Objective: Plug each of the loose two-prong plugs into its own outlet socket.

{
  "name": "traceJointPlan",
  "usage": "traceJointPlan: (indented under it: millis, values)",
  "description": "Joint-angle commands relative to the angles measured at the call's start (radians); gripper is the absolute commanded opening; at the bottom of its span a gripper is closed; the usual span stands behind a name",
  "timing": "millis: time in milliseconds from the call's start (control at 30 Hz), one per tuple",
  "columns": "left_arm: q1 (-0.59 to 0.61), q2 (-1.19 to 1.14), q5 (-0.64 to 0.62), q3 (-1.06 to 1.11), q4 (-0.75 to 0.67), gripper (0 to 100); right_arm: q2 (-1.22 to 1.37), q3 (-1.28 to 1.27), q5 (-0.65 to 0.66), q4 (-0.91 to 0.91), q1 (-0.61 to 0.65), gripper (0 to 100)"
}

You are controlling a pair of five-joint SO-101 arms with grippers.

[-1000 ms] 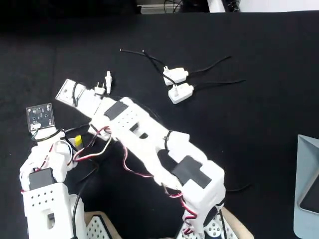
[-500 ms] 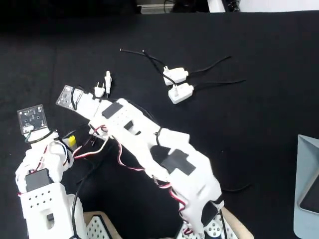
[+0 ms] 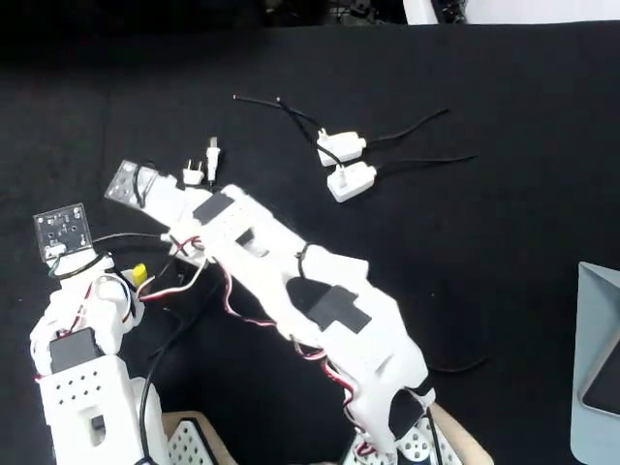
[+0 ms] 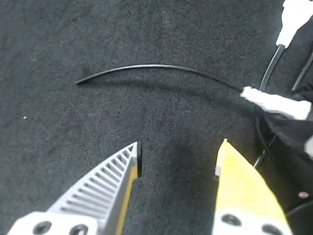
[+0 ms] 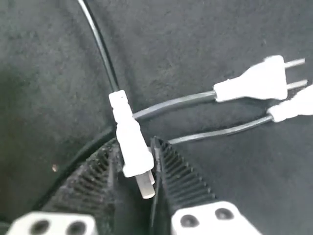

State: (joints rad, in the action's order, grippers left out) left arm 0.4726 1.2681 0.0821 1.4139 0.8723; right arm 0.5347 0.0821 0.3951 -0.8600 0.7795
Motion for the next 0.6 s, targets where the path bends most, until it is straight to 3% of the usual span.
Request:
traceJointPlan:
  millis: [0,367,567]
  values:
    - [0.004,0.015,-0.005,-0.016,-0.026,26,-0.131,0.048,-0.037,-0.08,-0.049,1.1]
    - [0.002,0.015,-0.005,-0.015,-0.026,26,-0.409,0.047,-0.172,-0.514,-0.193,1.1]
    - [0.002,0.015,-0.003,-0.015,-0.026,26,-0.501,-0.128,-0.172,-0.582,-0.192,1.1]
